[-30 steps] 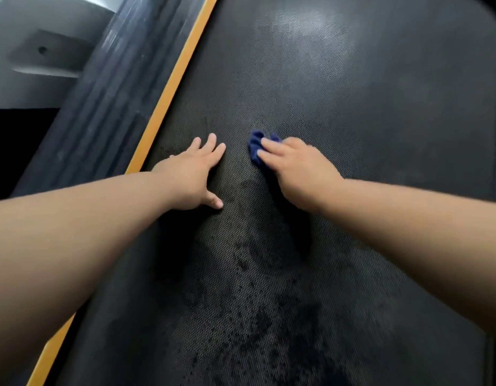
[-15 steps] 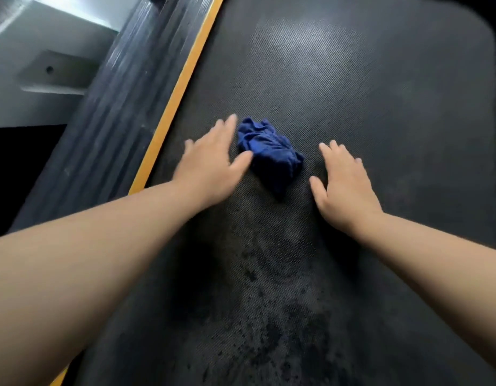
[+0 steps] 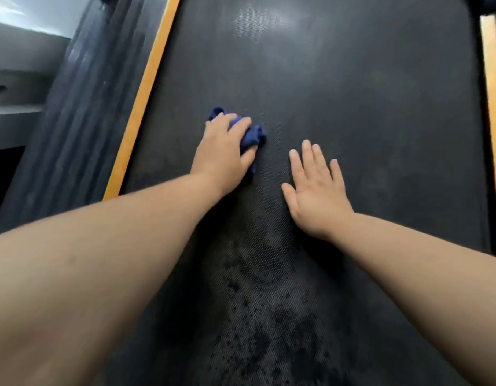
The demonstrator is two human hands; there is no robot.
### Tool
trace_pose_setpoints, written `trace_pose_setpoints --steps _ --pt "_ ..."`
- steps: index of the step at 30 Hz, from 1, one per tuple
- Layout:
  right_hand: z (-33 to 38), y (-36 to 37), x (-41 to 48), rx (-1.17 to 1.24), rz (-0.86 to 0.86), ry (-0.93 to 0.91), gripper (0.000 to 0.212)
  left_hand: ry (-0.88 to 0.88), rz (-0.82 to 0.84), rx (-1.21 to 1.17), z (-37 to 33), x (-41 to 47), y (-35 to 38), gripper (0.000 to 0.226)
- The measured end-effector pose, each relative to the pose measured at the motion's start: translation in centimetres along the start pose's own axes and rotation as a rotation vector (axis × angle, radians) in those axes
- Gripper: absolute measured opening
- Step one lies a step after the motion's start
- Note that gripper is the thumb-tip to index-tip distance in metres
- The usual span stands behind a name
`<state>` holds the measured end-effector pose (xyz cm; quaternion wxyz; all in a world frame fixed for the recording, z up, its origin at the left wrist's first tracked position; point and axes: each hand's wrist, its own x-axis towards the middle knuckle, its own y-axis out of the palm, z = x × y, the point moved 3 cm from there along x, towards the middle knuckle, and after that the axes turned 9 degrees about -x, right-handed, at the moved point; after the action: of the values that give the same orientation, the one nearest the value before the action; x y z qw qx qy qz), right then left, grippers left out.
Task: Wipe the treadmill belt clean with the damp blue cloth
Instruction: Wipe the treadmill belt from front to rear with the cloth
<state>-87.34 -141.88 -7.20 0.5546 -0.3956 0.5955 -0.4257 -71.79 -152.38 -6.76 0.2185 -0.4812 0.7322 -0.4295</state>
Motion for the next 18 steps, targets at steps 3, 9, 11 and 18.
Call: trace_pose_setpoints --steps 3,9,11,18 --pt "-0.1 -0.1 0.1 0.005 0.013 -0.011 0.067 0.248 0.157 -0.025 -1.0 -6.2 -0.1 0.051" --pt "-0.1 -0.2 0.1 0.007 0.032 -0.005 0.065 0.295 0.228 0.148 1.5 0.3 -1.8 0.054" --pt "-0.1 0.0 0.1 0.008 0.013 -0.003 0.065 0.06 0.185 0.118 2.2 2.5 -1.2 0.058" --pt "-0.1 0.0 -0.1 0.021 0.04 -0.001 0.065 0.359 0.263 -0.009 -0.7 -9.0 -0.6 0.052"
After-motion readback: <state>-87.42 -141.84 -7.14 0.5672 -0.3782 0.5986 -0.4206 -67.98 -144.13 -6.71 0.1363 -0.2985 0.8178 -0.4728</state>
